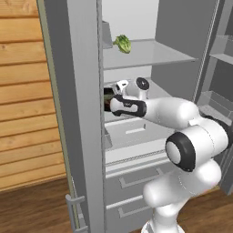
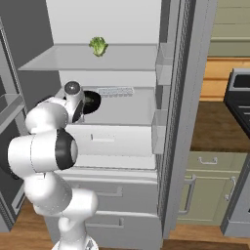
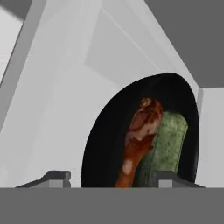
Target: Pick the chicken drumstick and cucumber from their plates and place them in the bowl. Then put the bowl in the fridge.
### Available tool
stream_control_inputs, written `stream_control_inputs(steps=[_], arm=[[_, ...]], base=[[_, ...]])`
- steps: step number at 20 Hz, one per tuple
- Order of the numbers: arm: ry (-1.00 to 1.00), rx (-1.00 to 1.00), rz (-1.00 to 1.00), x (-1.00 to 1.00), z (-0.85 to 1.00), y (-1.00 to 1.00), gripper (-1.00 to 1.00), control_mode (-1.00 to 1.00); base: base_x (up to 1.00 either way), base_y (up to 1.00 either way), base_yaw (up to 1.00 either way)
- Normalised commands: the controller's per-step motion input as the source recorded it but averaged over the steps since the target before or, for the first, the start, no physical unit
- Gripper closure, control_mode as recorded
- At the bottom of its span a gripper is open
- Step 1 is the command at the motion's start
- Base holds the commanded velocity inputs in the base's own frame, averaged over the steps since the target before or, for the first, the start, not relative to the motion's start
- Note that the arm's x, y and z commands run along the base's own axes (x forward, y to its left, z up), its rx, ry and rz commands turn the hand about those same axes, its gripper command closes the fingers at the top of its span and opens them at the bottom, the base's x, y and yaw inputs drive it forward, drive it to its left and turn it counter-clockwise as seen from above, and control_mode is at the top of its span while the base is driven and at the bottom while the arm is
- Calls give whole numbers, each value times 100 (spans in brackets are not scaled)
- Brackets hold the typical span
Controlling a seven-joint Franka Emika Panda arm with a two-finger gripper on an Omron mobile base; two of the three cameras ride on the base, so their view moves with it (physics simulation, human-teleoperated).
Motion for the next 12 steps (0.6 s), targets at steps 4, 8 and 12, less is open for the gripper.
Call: stream_control_inputs(steps=[4,8,12], arm=[[-20,0,0,-88,64,-13,-100,-100],[0,-2,0,-100,73,-23,-100,-100],[5,-1,0,-100,69,-41,-100,-100]], base=[[0,0,0],[0,0,0],[0,0,0]])
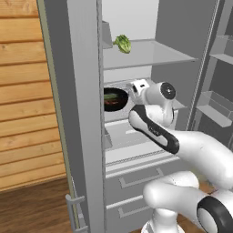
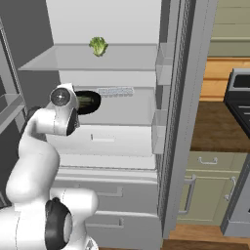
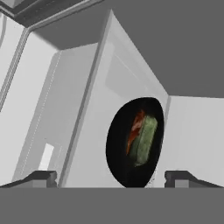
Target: Pick the chicken drumstick and cucumber from their plates and place them in the bowl. Then put the bowl in the fridge.
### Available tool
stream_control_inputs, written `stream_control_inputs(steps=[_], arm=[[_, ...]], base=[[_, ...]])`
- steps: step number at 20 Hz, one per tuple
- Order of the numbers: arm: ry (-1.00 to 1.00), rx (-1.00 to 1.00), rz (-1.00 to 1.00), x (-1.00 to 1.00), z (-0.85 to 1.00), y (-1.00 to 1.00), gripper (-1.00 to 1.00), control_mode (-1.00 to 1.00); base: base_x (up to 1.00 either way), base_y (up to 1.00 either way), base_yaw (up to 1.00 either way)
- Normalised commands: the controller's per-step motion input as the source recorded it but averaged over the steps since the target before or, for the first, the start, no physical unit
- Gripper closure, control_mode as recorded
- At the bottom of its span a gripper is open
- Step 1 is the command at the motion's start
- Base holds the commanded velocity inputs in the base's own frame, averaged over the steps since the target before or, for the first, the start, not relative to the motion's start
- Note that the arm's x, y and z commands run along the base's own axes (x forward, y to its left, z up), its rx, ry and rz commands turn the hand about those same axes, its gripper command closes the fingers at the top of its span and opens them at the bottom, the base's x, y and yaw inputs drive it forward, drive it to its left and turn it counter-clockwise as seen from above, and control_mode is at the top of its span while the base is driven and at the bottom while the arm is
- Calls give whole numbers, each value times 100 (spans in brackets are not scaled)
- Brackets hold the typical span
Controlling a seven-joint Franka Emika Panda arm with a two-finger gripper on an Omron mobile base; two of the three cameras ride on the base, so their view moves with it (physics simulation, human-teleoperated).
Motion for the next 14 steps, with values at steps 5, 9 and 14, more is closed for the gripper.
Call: stream_control_inputs(steps=[5,9,14], arm=[[24,-1,0,-100,54,-35,-100,-100],[20,-5,0,-100,0,-16,-100,-100],[4,-2,0,-100,-36,-19,-100,-100]], base=[[0,0,0],[0,0,0],[0,0,0]])
